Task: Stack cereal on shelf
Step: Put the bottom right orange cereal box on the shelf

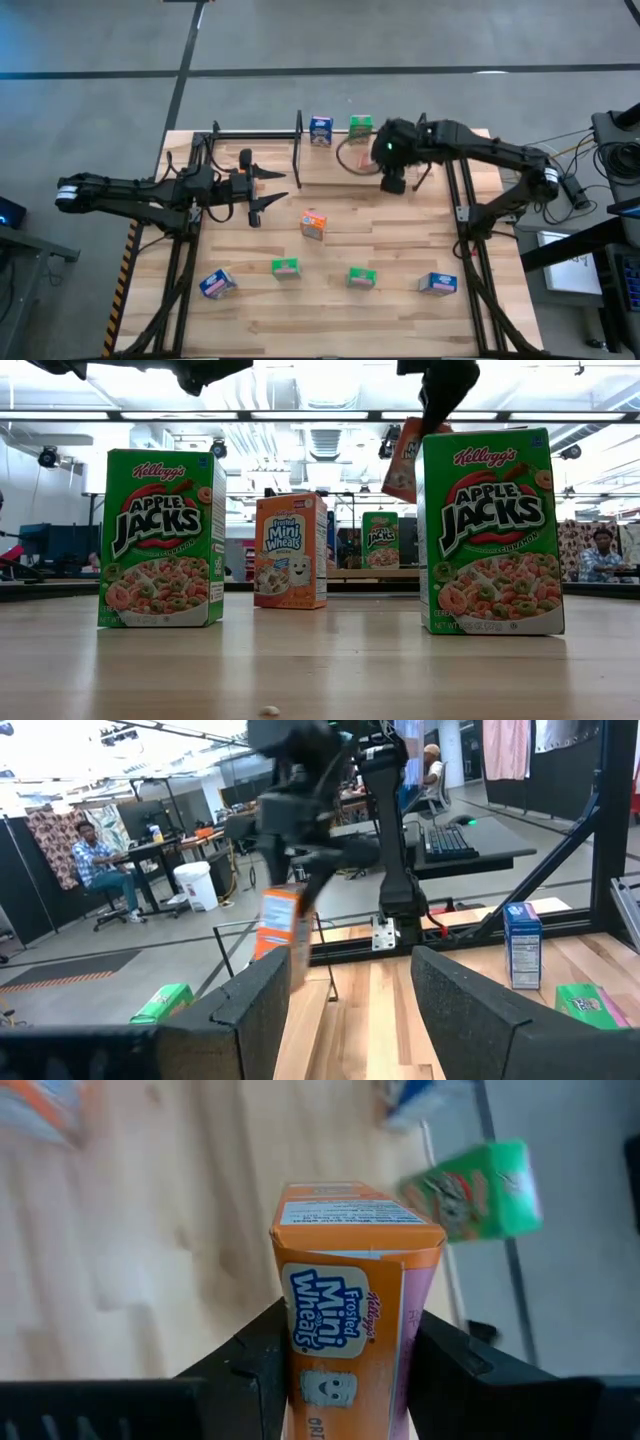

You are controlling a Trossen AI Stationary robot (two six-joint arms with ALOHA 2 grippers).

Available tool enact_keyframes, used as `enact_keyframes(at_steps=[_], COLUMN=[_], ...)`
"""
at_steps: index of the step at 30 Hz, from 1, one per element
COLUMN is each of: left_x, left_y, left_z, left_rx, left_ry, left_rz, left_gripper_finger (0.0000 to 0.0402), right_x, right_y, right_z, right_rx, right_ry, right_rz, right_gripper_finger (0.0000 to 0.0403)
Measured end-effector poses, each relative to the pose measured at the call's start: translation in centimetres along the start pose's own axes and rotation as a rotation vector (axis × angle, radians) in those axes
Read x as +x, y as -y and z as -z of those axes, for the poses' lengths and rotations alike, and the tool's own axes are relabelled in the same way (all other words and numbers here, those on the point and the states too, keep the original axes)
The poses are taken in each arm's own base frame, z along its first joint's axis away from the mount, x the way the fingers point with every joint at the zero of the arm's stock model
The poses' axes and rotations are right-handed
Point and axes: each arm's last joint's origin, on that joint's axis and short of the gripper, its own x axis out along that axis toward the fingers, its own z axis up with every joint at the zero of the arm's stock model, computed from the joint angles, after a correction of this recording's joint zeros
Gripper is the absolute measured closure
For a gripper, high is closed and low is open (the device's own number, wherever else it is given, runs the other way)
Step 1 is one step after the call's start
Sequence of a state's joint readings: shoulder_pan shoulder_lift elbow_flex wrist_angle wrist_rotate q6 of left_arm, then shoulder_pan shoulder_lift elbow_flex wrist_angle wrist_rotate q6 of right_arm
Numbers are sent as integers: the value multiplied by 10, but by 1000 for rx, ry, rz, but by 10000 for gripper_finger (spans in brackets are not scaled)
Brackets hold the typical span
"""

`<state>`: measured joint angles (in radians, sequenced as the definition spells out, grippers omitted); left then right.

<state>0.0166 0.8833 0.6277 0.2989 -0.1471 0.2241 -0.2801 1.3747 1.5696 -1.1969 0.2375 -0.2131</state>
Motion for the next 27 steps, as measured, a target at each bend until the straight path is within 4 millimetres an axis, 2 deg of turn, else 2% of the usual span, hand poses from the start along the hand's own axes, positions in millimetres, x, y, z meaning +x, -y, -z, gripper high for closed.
enact_keyframes(at_steps=[5,10,16,21,27], left_x=[0,0,0,0,0], left_y=[0,0,0,0,0], left_z=[0,0,0,0,0], left_rx=[0,0,0,-1,0], left_ry=[0,0,0,0,0], left_rz=[0,0,0,0,1], left_gripper_finger=[210,210,210,210,210], right_x=[21,50,93,118,119], right_y=[36,68,100,113,119], right_z=[9,17,29,37,34], right_rx=[-97,-228,-205,-198,-219], right_ry=[-126,-230,-352,-420,-384], right_rz=[28,16,-21,-58,-84], right_gripper_finger=[259,261,262,264,266])
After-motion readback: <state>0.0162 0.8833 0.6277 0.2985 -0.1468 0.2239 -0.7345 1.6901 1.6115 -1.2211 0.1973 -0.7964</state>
